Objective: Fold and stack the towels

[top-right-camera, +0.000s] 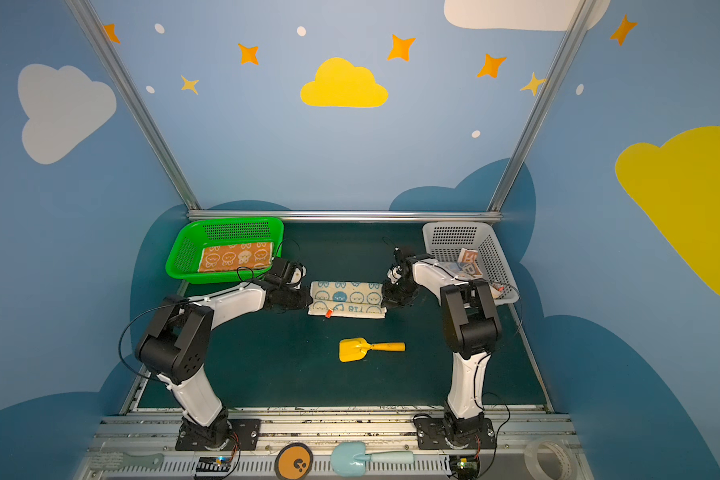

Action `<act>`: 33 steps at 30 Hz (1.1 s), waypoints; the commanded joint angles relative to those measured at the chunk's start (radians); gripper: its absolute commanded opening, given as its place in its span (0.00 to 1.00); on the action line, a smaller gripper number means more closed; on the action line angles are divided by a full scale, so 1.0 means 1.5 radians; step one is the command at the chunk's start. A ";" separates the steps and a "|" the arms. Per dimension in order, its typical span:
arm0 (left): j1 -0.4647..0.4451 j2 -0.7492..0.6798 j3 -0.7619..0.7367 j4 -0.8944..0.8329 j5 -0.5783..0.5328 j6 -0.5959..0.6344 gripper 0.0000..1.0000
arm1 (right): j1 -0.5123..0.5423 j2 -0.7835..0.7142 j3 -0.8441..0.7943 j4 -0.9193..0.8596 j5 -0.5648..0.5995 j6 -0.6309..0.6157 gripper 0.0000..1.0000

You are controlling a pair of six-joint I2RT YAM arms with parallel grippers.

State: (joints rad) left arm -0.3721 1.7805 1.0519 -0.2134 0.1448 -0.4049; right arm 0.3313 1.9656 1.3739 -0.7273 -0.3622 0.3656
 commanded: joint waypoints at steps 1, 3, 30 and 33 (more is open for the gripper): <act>-0.007 -0.041 0.023 -0.028 -0.017 0.009 0.31 | 0.006 -0.036 0.003 -0.023 0.009 -0.005 0.46; -0.011 -0.069 0.036 -0.049 -0.031 0.007 0.47 | 0.011 -0.062 0.011 -0.038 0.018 -0.006 0.58; -0.026 0.031 -0.063 0.158 0.150 -0.192 0.99 | 0.025 -0.013 -0.120 0.189 -0.190 0.139 0.84; -0.021 0.014 -0.047 0.137 0.151 -0.169 0.99 | 0.024 -0.029 -0.106 0.178 -0.194 0.129 0.84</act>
State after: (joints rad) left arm -0.4149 1.8137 0.9764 0.0475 0.3874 -0.6987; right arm 0.3725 1.9240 1.2095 -0.4511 -0.6640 0.5777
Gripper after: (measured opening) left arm 0.994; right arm 0.843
